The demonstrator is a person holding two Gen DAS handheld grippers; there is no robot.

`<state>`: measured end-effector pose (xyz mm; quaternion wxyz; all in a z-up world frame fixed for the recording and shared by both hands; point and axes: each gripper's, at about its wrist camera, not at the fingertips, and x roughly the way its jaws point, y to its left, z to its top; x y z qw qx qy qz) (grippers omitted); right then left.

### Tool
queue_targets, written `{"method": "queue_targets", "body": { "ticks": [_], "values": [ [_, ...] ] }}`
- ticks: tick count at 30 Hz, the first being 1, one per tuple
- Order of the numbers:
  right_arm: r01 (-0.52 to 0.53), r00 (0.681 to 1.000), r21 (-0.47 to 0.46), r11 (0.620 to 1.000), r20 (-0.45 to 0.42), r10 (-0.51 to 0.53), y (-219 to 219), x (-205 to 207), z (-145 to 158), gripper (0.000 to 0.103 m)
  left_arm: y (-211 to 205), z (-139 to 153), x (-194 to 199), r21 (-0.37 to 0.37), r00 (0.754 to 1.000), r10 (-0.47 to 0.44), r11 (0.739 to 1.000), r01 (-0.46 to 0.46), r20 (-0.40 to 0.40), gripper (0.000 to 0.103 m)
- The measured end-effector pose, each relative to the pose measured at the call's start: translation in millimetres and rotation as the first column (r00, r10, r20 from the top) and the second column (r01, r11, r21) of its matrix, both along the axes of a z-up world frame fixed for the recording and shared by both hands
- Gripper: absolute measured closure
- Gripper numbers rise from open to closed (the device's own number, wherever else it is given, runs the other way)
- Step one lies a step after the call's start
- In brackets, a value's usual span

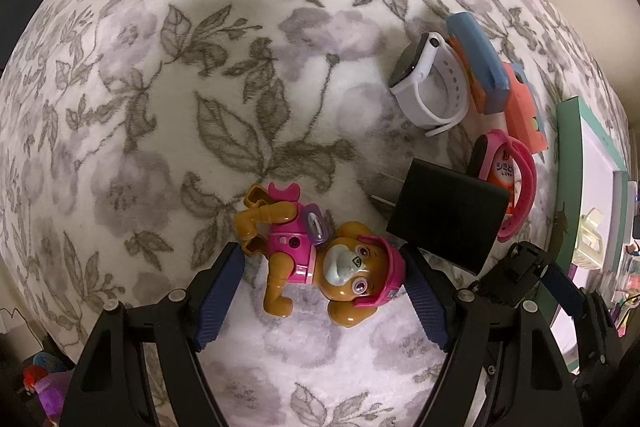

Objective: Organize rigid objects
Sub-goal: 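Close the left tool on the toy dog while the right tool grasps the black car, then carry the toy dog with the left tool over the tray while the right tool carries the car there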

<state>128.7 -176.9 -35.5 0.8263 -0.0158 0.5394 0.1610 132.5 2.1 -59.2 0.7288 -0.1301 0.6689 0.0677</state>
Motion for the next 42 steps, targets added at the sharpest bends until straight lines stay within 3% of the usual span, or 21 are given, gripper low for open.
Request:
{"method": "queue_targets", "body": {
  "ticks": [9, 15, 21, 24, 34, 42],
  "values": [
    [-0.105, 0.994, -0.064, 0.992, 0.02, 0.107, 13, -2, -11, 0.011, 2, -1, 1, 0.003, 1.0, 0.006, 1.0, -0.006, -0.005, 0.023],
    [-0.16, 0.985, -0.173, 0.972, 0.041, 0.17, 25, -7, -21, 0.011, 1, -2, 3, 0.003, 1.0, 0.014, 1.0, -0.014, -0.006, 0.023],
    [-0.17, 0.982, -0.219, 0.961, 0.048, 0.185, 30, -11, -24, 0.018, 0, -2, 2, 0.008, 1.0, 0.016, 1.0, -0.016, -0.005, 0.023],
    [-0.167, 0.982, -0.211, 0.963, 0.052, 0.182, 23, -16, -22, 0.026, 1, -2, 2, 0.009, 1.0, 0.015, 1.0, -0.014, -0.005, 0.023],
    [-0.128, 0.988, -0.179, 0.976, 0.067, 0.142, 5, -11, -5, 0.026, -2, 4, 1, 0.02, 1.0, 0.017, 1.0, -0.018, 0.003, 0.023],
    [-0.043, 0.99, -0.081, 0.996, 0.133, 0.054, -28, -4, 35, 0.026, 9, 44, -4, 0.025, 0.993, 0.046, 0.998, -0.049, 0.108, 0.023]
  ]
}}
